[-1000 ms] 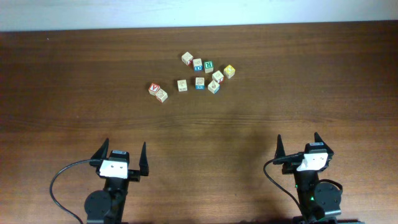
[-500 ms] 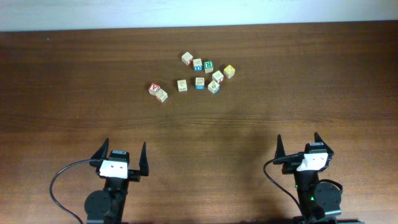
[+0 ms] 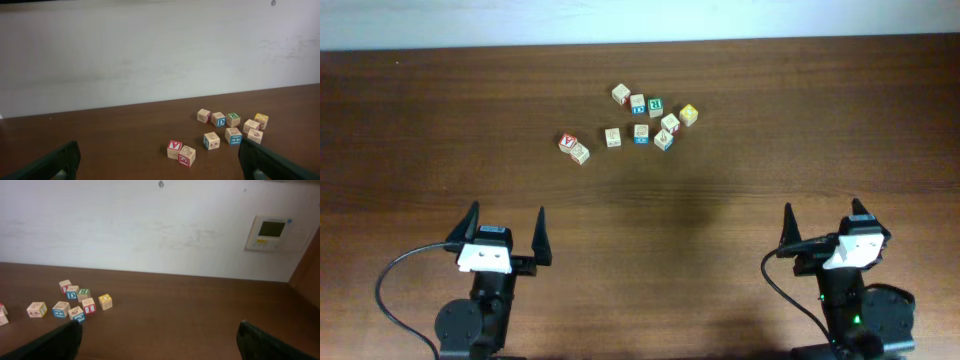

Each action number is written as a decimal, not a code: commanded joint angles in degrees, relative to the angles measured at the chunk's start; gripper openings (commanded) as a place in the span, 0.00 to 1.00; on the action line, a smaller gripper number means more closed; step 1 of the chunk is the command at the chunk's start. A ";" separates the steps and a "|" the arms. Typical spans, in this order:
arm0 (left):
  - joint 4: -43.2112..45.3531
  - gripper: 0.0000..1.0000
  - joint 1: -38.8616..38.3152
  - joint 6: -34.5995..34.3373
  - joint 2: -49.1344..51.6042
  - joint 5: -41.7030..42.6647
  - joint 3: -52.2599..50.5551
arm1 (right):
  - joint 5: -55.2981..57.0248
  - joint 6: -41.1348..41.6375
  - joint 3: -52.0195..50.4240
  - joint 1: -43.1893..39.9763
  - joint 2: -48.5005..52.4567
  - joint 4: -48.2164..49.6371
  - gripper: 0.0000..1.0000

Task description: Rotate 4 blocks

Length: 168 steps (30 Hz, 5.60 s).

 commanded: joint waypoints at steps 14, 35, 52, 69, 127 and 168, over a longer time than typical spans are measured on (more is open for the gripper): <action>-25.94 0.99 -0.20 -1.27 54.51 25.49 56.52 | -26.86 -2.56 41.24 0.00 42.47 -21.42 0.99; -55.54 0.95 -0.22 -11.78 78.90 -4.24 76.50 | -1.22 44.28 78.60 12.39 114.42 -14.80 0.69; -56.94 0.99 -0.22 -11.76 78.90 -4.02 76.46 | 3.65 37.24 78.62 13.51 121.02 -11.82 0.31; -56.98 0.99 -0.22 -11.76 78.90 -4.02 76.46 | -6.36 22.80 65.42 13.46 81.68 -53.02 0.30; -57.00 0.99 -0.22 -11.76 78.90 -4.00 76.46 | 4.11 22.10 70.49 20.02 114.84 -11.91 0.28; -57.00 0.99 -0.22 -11.76 78.90 -4.02 76.46 | 5.01 11.98 70.79 18.99 102.66 -9.09 0.55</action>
